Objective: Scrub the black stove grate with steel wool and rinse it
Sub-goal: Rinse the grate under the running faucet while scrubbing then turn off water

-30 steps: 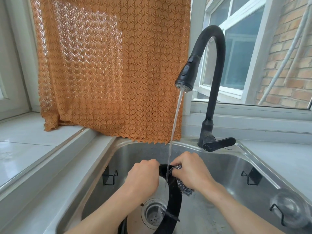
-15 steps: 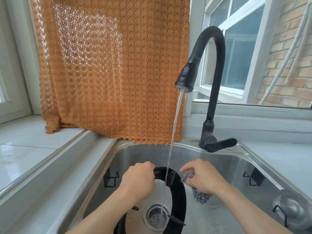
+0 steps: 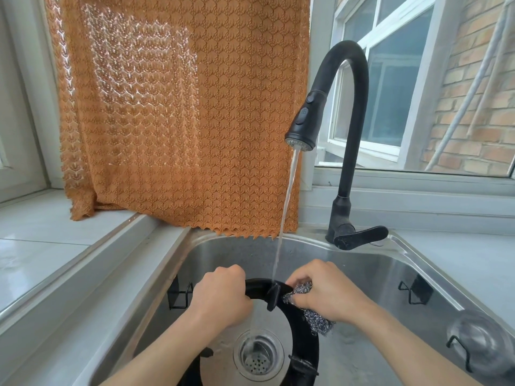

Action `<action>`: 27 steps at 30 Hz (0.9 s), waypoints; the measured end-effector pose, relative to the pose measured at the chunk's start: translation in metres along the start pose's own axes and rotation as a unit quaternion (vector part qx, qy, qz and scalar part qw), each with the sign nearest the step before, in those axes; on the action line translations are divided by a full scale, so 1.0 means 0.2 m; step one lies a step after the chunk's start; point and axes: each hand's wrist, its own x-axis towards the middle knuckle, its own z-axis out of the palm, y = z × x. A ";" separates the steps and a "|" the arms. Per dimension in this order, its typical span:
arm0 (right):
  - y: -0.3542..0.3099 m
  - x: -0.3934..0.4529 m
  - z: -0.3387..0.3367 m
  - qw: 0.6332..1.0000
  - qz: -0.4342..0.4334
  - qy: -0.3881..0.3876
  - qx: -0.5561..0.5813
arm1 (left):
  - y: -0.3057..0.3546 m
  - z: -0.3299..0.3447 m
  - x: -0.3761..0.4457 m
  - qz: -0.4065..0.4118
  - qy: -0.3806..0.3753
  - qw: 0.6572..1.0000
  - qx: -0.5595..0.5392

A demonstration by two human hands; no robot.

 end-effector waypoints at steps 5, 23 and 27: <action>-0.01 -0.02 -0.01 1.000 -0.002 0.009 -0.007 | -0.01 0.02 0.01 0.019 0.001 0.999 -0.027; -0.17 -0.06 0.03 0.951 -0.119 0.076 -0.276 | -0.06 0.03 0.09 0.067 -0.037 0.983 -0.164; -0.14 -0.07 0.02 0.960 -0.144 0.071 -0.227 | -0.04 0.02 0.08 0.060 -0.022 0.987 -0.147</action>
